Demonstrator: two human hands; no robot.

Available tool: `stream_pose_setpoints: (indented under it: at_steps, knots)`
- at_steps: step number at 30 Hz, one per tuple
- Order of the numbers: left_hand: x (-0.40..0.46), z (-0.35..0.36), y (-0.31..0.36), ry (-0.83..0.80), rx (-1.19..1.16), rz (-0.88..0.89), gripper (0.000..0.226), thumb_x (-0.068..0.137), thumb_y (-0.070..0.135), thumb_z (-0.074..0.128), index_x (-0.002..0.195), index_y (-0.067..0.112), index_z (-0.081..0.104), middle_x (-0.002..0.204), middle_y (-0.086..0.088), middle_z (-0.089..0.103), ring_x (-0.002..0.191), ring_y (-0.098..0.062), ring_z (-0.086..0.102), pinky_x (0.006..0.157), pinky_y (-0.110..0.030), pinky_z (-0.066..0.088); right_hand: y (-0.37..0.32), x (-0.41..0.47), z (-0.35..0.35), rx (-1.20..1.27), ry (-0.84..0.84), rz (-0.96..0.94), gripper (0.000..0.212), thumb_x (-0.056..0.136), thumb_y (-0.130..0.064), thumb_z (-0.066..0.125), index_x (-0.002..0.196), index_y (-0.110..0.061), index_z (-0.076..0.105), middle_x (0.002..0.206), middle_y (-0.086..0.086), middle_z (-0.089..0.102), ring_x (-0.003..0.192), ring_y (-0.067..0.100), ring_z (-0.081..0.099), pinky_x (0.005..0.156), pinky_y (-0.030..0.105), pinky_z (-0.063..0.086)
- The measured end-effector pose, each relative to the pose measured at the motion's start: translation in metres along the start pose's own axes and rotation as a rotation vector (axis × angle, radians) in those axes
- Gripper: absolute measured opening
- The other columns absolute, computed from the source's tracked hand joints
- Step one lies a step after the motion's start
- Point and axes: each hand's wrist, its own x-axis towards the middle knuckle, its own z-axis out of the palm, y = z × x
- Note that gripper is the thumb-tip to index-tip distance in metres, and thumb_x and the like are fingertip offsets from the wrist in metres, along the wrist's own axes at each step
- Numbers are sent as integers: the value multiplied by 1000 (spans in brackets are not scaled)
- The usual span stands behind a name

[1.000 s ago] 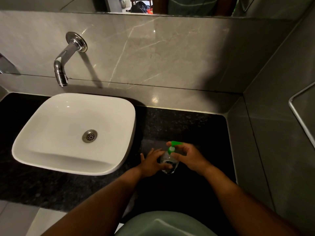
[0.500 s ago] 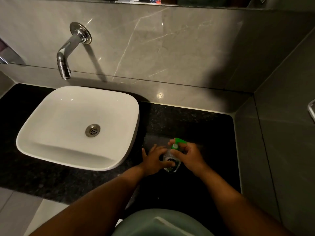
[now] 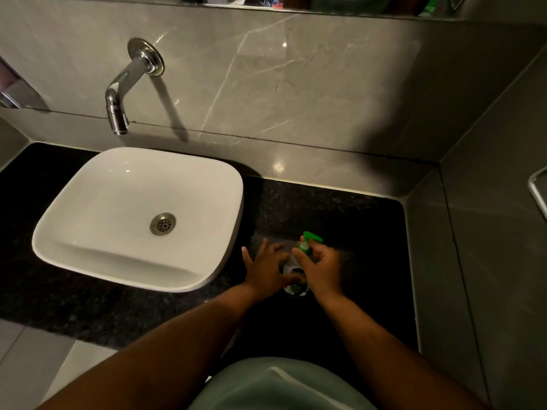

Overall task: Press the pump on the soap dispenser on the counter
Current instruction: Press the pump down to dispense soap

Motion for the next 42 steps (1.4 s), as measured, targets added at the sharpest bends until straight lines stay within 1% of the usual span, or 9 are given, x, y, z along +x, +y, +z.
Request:
stream_pose_setpoints:
  at_steps: [4,9,13,17,20,24,32,36,42]
  knots:
    - [-2,-2,2,-15,-97,26,69,48,83,58,100,38,64,152,4,31,144,-20,0,99,-62,-25,2,-13,-8,162,-34,53,30,72,-8,79,89,-31,68,98,-6,72,102,18,68,80,21,56]
    - [1,-2,12,-36,-251,79,50,65,48,77,111,43,60,155,3,24,144,-19,-2,107,-63,-16,6,-36,-41,-94,-89,-63,64,67,-23,84,126,-25,60,142,6,52,140,21,36,117,51,26]
    - [-2,3,17,-24,-319,98,55,63,47,79,110,54,51,150,5,33,143,-18,6,110,-63,-6,0,-55,-66,-61,-88,-69,70,68,-21,84,131,-24,53,135,-3,58,127,8,51,113,42,35]
    - [-7,11,15,45,-315,98,61,60,57,79,114,48,54,140,10,45,141,-16,17,111,-57,-3,-11,-58,-80,-91,-60,-69,48,76,-20,77,121,-20,61,119,-4,67,111,1,61,99,24,47]
    - [-8,10,18,53,-253,120,70,59,62,78,120,39,54,136,12,48,139,-18,23,111,-56,-2,-27,-49,-82,-123,-39,-70,32,83,-20,71,114,-14,66,110,1,71,103,12,67,93,27,52]
    - [-12,-1,19,55,-212,220,87,49,80,68,126,51,40,143,14,41,141,-13,15,111,-56,-7,-49,-30,-82,-269,-41,-134,28,83,-23,70,109,-11,70,107,4,72,98,13,67,91,29,52]
    - [-7,-24,29,110,-94,292,58,62,58,78,115,41,62,141,9,46,142,-20,17,109,-56,-12,-78,-5,-79,-572,-261,-181,13,76,-20,73,89,-17,76,86,-2,76,82,6,68,83,28,55]
    - [-9,-25,29,108,-74,274,57,62,59,77,114,47,60,141,10,46,143,-17,14,108,-54,-17,-75,-5,-76,-566,-278,-96,14,72,-21,79,86,-19,76,76,-9,72,78,1,66,79,23,52]
    - [-10,-24,30,107,-37,256,57,62,61,76,115,49,59,141,11,47,143,-16,14,109,-56,-17,-73,-16,-66,-455,-247,30,20,72,-17,80,91,-17,73,82,4,73,76,13,69,75,26,55]
